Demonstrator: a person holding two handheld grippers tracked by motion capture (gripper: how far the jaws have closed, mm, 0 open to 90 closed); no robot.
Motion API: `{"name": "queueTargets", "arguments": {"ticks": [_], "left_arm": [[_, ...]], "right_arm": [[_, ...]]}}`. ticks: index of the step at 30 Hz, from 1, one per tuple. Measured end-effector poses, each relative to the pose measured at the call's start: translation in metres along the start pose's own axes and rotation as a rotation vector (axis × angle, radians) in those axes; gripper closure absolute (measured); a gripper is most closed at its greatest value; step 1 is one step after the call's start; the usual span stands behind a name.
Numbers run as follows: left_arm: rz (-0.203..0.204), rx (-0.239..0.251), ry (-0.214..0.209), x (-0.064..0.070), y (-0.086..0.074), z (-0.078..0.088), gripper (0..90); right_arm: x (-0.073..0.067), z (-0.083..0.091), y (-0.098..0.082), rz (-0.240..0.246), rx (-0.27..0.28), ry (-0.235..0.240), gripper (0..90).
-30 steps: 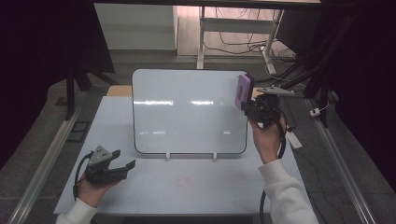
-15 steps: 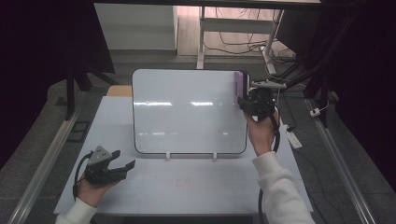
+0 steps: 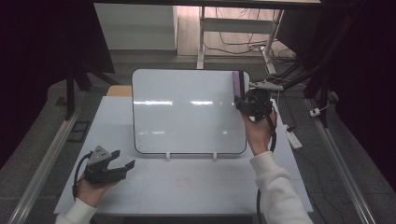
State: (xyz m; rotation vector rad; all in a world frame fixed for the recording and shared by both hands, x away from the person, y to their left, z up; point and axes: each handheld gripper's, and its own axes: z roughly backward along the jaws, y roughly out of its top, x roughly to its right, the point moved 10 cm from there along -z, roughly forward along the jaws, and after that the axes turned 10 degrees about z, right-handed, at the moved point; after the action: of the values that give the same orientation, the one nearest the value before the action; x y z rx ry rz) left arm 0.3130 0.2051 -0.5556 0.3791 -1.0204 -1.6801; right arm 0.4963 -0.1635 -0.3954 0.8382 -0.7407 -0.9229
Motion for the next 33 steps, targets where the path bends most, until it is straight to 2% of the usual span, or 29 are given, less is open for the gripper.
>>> {"name": "queueTargets", "arguments": {"ticks": [4,7,11,13,18,22,25,29,33], "left_arm": [[0.0,0.002,0.001,-0.001,0.0,0.0,27.8],[0.0,0.004,-0.002,-0.001,0.0,0.001,27.6],[-0.009,0.007,-0.008,0.001,0.0,0.001,27.1],[-0.013,0.005,-0.015,0.002,0.0,0.001,27.0],[-0.017,-0.01,-0.025,0.004,-0.002,-0.001,27.0],[-0.021,-0.017,-0.03,0.005,-0.002,-0.003,26.8],[-0.02,-0.024,-0.03,0.006,-0.003,-0.004,26.8],[-0.022,-0.034,-0.032,0.006,-0.004,-0.005,26.8],[-0.023,-0.044,-0.035,0.007,-0.005,-0.007,27.0]], "right_arm": [[-0.002,0.009,0.002,0.028,0.066,0.03,40.6],[-0.005,0.019,0.002,0.061,0.111,0.08,37.5],[-0.008,0.03,-0.008,0.116,0.121,0.114,35.7],[-0.01,0.035,-0.016,0.129,0.128,0.136,35.3],[-0.011,0.044,-0.041,0.149,0.145,0.195,33.8],[-0.016,0.05,-0.069,0.167,0.152,0.266,33.7],[-0.019,0.054,-0.089,0.161,0.148,0.322,33.3],[-0.016,0.059,-0.112,0.164,0.143,0.346,32.9],[-0.013,0.061,-0.137,0.182,0.124,0.351,32.1]]}}
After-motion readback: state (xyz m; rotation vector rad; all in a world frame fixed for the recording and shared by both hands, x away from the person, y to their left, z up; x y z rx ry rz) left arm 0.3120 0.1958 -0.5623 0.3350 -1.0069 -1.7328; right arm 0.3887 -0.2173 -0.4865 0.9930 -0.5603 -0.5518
